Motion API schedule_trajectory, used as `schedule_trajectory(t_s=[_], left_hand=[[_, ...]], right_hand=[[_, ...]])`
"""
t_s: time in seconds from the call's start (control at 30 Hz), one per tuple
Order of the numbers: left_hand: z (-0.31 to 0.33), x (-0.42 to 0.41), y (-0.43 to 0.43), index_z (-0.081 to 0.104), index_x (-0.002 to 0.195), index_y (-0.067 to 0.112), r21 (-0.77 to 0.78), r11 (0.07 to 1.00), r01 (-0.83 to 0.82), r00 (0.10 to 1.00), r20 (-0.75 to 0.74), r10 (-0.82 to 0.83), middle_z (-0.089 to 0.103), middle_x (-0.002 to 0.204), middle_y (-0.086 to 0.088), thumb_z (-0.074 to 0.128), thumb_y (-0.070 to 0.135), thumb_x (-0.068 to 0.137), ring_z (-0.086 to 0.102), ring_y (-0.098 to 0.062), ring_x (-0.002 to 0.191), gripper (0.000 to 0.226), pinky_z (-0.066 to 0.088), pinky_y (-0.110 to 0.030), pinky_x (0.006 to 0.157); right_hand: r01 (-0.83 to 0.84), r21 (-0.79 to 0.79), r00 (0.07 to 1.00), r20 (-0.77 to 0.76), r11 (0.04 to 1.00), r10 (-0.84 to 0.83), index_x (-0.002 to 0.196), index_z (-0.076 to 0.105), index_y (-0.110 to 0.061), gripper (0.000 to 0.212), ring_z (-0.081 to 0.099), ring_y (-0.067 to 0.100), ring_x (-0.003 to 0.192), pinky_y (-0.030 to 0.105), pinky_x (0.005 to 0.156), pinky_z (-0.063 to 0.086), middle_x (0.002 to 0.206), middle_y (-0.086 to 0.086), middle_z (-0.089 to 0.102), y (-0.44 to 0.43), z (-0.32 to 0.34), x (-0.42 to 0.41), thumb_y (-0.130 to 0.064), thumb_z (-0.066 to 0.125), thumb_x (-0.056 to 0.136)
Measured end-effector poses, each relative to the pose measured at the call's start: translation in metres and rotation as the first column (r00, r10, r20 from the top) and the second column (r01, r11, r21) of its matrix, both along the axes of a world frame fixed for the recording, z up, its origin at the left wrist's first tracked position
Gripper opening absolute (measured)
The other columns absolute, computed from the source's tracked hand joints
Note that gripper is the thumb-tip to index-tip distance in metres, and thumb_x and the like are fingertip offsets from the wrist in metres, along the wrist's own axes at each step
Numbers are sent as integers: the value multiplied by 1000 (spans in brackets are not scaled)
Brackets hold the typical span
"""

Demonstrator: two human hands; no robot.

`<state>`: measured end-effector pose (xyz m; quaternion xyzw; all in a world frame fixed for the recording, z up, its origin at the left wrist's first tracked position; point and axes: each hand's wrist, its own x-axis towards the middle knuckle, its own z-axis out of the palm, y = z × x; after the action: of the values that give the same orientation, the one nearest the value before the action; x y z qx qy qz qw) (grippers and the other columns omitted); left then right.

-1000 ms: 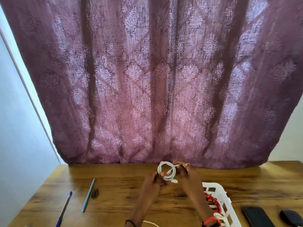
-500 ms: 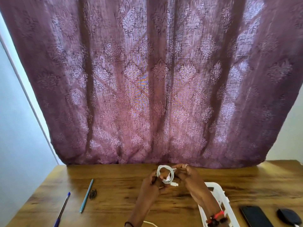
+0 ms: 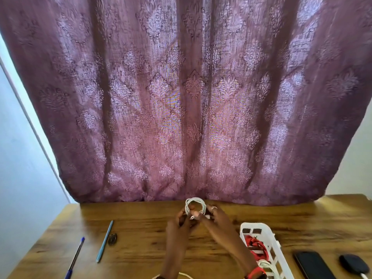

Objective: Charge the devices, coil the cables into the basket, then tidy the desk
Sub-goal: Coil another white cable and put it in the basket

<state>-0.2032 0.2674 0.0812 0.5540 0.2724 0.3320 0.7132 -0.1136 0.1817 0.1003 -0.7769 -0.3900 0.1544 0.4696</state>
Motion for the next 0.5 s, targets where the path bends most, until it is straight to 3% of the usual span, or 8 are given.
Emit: schedule_trajectory(t_s=[0.07, 0.13, 0.2, 0.3, 0.37, 0.43, 0.5], left_hand=[[-2, 1, -1, 67, 98, 6, 24, 1000, -3, 1000, -23, 4, 75, 80, -6, 52, -9, 88, 70, -14, 75, 23, 55, -20, 62], [-6, 3, 2, 69, 100, 4, 53, 999, 2, 998, -59, 1, 75, 83, -8, 56, -5, 87, 70, -17, 81, 20, 56, -25, 67], [-8, 1, 3, 74, 94, 15, 104, 994, 27, 995, -103, -16, 75, 83, -5, 65, 14, 85, 69, -18, 83, 12, 55, -34, 77], [-9, -3, 6, 74, 88, 23, 215, 975, 64, 977, -214, -17, 70, 73, 5, 65, 54, 70, 60, -7, 68, 36, 51, -34, 72], [-3, -5, 5, 66, 104, 29, 307, 950, 56, 972, -235, 19, 72, 81, 8, 67, 48, 75, 62, 1, 66, 34, 48, -20, 65], [8, -7, 7, 49, 119, 42, 401, 911, 97, 969, -247, 6, 72, 93, 11, 66, 26, 85, 63, 8, 75, 42, 45, -8, 65], [17, -8, 13, 49, 119, 46, 544, 820, 179, 954, -298, -10, 72, 92, 6, 62, 17, 88, 59, 14, 69, 44, 40, -4, 62]], right_hand=[[59, 13, 998, 37, 998, -59, 102, 67, -23, 35, 62, 8, 92, 27, 83, 48, 98, 0, 67, 4, -4, 0, -50, 59, 81], [112, 18, 990, 83, 994, -113, 105, 67, -14, 21, 61, 17, 95, 29, 86, 46, 102, 8, 66, 5, -5, 0, -25, 58, 89], [133, 32, 987, 90, 991, -135, 102, 67, -10, 18, 62, 20, 93, 30, 84, 46, 99, 11, 67, 4, -4, 2, -16, 57, 90], [100, 53, 989, 106, 994, -105, 109, 65, -16, 23, 59, -2, 78, 13, 72, 42, 85, 0, 67, 3, 6, 4, -9, 54, 90], [35, 44, 986, 161, 998, -42, 112, 60, -22, 28, 57, -7, 77, 6, 68, 39, 81, -7, 61, 4, 11, 8, -9, 53, 89], [-9, -26, 966, 258, 1000, 15, 105, 67, -9, 23, 58, 11, 88, 19, 75, 42, 93, 4, 62, 7, 10, 15, -15, 53, 88], [-68, -113, 945, 313, 991, 101, 95, 67, 0, 24, 56, 19, 90, 27, 76, 40, 95, 6, 59, 10, 10, 21, -18, 54, 87]])
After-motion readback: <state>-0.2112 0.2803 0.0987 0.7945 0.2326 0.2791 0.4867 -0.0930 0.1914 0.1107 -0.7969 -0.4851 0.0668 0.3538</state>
